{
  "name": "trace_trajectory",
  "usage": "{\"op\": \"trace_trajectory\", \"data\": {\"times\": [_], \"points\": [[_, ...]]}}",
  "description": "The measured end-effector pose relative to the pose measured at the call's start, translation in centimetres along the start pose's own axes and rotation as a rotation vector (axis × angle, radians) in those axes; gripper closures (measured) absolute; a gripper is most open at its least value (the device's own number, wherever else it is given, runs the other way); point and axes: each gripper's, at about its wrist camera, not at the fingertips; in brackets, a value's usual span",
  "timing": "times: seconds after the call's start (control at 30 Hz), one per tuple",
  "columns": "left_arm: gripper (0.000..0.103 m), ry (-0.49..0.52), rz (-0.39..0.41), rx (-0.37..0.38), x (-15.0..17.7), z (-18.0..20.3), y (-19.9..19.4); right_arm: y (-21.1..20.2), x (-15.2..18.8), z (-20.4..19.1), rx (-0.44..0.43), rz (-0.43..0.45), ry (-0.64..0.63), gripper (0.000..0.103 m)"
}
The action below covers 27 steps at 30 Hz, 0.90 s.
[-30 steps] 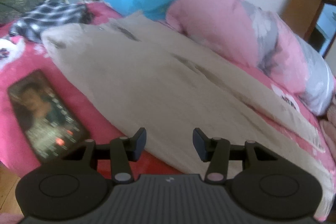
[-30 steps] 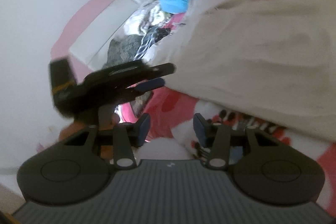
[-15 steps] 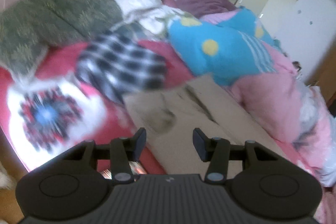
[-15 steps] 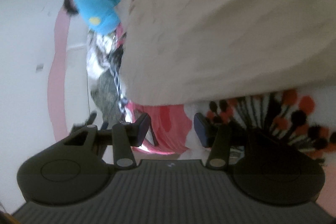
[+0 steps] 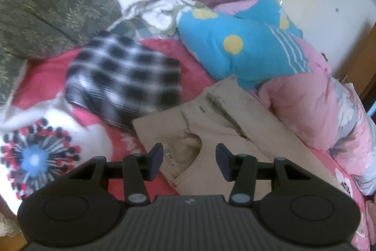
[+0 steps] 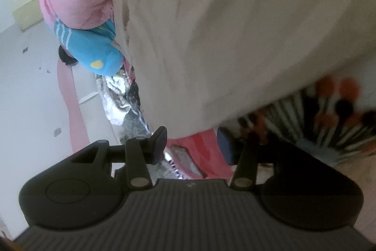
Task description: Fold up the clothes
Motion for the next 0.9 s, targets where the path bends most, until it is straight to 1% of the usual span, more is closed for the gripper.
{"op": "trace_trajectory", "data": {"times": [0.1,0.2,0.27,0.4,0.47,0.57,0.67,0.8,0.9], "points": [[0.053,0.010,-0.020,0.020,0.1,0.1,1.6,-0.6,-0.8,0.8,-0.042,0.013,0.078,0.059],[0.053,0.004,-0.056,0.014,-0.1,-0.3,3.3,-0.9,-1.2,1.3,-0.075,0.015,0.123,0.060],[0.053,-0.009,-0.076,0.016,-0.1,-0.6,4.2,-1.0,-1.1,1.4,-0.077,0.020,0.127,0.064],[0.054,-0.020,-0.116,0.023,0.0,-0.9,5.3,-1.1,-0.8,1.1,-0.082,0.033,0.123,0.068],[0.056,-0.029,-0.145,0.019,0.1,-1.0,5.8,-1.2,-0.7,1.0,-0.085,0.039,0.120,0.072],[0.056,-0.048,-0.182,0.006,0.4,-1.2,6.3,-1.2,-0.8,1.0,-0.095,0.041,0.127,0.072],[0.056,-0.056,-0.203,-0.014,0.5,-1.5,6.7,-1.2,-1.2,1.6,-0.095,0.042,0.149,0.074],[0.055,-0.102,-0.245,-0.019,0.7,-2.1,8.0,-0.6,-1.6,1.9,-0.103,0.036,0.173,0.074],[0.055,-0.124,-0.239,-0.019,0.8,-2.5,8.8,-0.4,-1.8,1.9,-0.104,0.030,0.180,0.073]]}}
Point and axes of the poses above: each gripper's, at about its wrist camera, not at the fingertips, and y roughly the way its jaws point, z to its right, x to its underside, and after that the axes turned 15 degrees about y, right-handed
